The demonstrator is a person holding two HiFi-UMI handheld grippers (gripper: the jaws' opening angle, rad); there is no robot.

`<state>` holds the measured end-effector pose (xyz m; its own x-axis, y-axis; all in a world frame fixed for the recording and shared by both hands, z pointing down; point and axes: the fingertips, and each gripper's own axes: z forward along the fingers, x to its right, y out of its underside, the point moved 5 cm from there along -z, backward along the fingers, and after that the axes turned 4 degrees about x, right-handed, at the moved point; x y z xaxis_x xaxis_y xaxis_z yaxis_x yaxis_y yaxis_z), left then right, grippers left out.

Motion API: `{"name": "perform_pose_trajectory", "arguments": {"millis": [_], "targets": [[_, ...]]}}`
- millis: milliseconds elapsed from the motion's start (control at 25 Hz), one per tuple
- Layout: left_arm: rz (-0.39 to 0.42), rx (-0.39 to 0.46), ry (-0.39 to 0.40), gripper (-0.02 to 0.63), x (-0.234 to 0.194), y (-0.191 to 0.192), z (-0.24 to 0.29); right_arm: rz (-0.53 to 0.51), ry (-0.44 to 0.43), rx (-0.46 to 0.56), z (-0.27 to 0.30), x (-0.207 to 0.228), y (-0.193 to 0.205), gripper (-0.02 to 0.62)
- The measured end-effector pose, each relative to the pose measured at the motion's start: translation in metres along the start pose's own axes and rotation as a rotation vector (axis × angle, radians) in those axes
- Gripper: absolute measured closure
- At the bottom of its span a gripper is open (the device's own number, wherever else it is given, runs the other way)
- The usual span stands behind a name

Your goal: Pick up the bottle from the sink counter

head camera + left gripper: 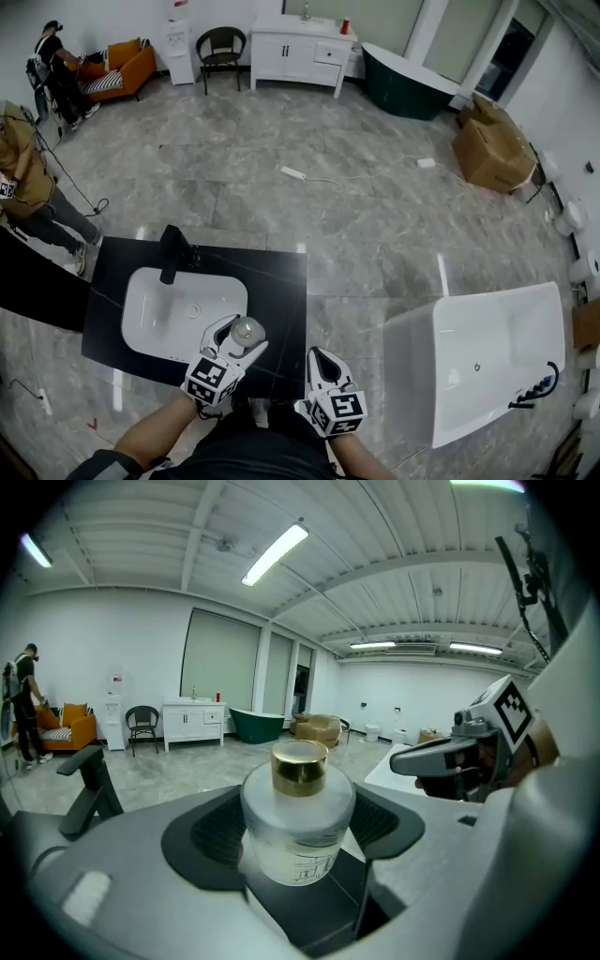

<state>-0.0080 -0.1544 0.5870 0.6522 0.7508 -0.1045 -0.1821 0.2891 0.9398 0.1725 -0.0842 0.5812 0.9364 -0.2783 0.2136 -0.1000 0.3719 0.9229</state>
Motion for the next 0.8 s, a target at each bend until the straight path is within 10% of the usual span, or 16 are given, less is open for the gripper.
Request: {"name": "perform_pose_trajectory", "arguments": {"millis": [800], "targets": [[-0.015, 0.018, -0.045, 0.272, 0.016, -0.011, -0.097, 0.002, 0.032, 0.032, -0.019, -0.036, -0.018, 0.600]]}}
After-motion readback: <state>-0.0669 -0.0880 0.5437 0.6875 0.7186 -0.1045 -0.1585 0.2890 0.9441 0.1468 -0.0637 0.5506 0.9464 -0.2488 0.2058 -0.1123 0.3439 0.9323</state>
